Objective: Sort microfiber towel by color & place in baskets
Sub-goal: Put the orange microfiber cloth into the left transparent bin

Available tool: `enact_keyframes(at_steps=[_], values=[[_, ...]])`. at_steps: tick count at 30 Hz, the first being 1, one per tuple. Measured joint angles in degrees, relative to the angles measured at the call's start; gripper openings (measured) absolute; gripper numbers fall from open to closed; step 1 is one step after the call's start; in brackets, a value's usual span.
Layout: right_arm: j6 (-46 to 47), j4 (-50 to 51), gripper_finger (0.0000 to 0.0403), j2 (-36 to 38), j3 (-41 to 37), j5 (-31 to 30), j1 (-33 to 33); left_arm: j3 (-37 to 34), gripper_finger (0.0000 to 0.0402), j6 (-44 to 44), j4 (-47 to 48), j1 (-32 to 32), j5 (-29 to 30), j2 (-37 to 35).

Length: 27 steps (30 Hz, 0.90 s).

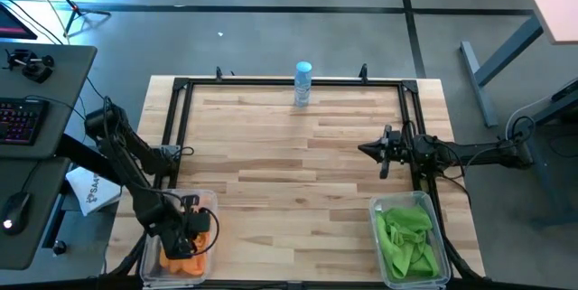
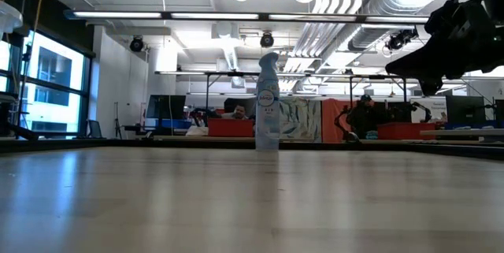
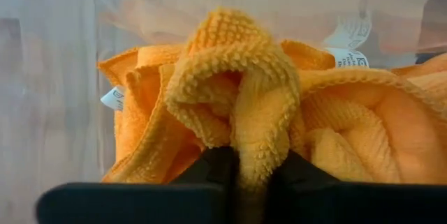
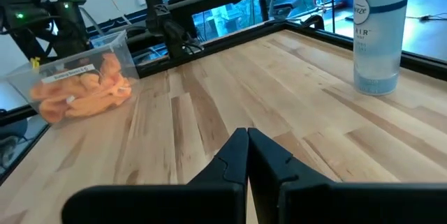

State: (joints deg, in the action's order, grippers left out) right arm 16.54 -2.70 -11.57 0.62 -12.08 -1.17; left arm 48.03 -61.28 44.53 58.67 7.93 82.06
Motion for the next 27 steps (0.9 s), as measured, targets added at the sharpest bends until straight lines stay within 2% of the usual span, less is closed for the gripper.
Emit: enact_keyframes(at_steps=[5, 9, 13, 27], values=[[0.15, -0.01, 0.0, 0.0, 0.0, -0.39, 0.0, -0.18, 0.0083, -0.19, -2.55, -0.09, -2.85, 0.0], [0.13, -0.07, 0.0, 0.0, 0.0, -1.45, 0.0, 1.45, 0.0109, -0.15, -3.33, -0.11, -8.38, 0.14], [0.02, -0.06, 0.0, 0.0, 0.0, -1.45, 0.0, 4.81, 0.0114, -0.15, -1.01, -0.15, -9.61, 0.2], [-1.55, -0.06, 0.0, 0.0, 0.0, -1.46, 0.0, 17.17, 0.0115, -0.55, 16.15, -0.13, -9.63, 0.2]])
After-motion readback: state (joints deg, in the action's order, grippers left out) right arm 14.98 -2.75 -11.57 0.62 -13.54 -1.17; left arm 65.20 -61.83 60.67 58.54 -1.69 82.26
